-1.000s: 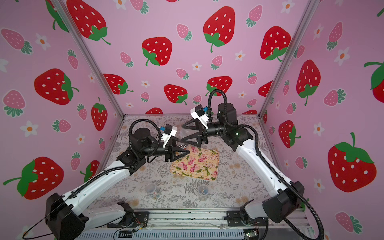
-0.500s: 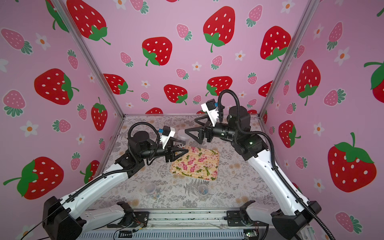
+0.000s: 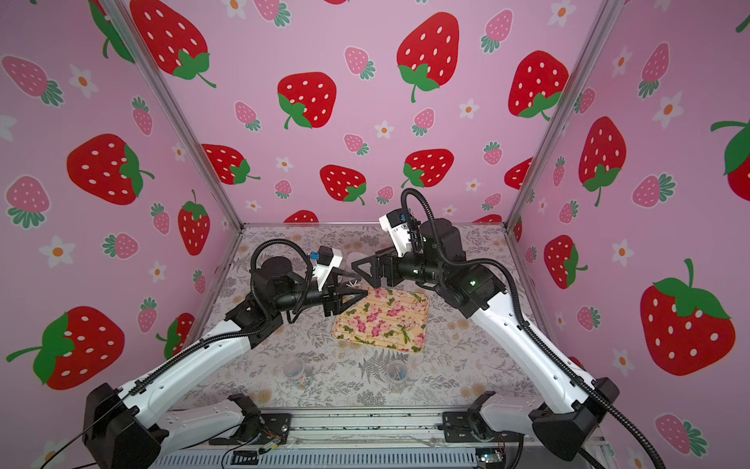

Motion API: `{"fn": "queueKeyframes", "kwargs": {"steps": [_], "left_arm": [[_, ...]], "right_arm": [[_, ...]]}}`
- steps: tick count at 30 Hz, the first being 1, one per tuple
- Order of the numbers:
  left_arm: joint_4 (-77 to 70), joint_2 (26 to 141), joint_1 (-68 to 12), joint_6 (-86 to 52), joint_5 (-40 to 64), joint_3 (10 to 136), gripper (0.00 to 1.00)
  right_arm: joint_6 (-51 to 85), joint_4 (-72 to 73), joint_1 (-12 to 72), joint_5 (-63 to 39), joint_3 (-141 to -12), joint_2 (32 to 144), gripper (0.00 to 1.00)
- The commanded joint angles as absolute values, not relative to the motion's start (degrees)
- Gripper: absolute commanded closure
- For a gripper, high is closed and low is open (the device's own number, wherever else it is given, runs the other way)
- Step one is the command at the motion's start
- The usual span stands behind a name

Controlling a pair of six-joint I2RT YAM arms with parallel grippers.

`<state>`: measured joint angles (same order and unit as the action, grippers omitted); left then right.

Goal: Pour the candies out of the jar
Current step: Unscrew the lid from the jar.

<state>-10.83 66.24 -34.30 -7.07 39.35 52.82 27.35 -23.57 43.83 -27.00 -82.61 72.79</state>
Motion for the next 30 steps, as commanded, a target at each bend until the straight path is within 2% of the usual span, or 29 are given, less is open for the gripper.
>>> {"fn": "queueKeyframes", "kwargs": {"steps": [1, 14, 27, 30], "left_arm": [[-12.33, 65.71, -34.45, -5.80, 39.59, 52.73, 0.62], [-12.46, 65.74, -34.50, -5.89, 40.17, 52.57, 0.61], [-12.59, 65.74, -34.45, -6.15, 41.02, 52.73, 0.61], [-12.55, 65.65, -34.45, -6.33, 41.51, 52.90, 0.61]], "right_arm": [[28.37, -22.47, 44.38, -26.70, -82.62, 73.55, 0.09], [27.33, -21.48, 44.56, -26.89, -85.40, 76.76, 0.17], [24.05, -22.26, 44.56, -26.34, -87.10, 77.34, 0.44], [23.08, -22.07, 44.52, -27.48, -87.27, 77.43, 0.47]]}}
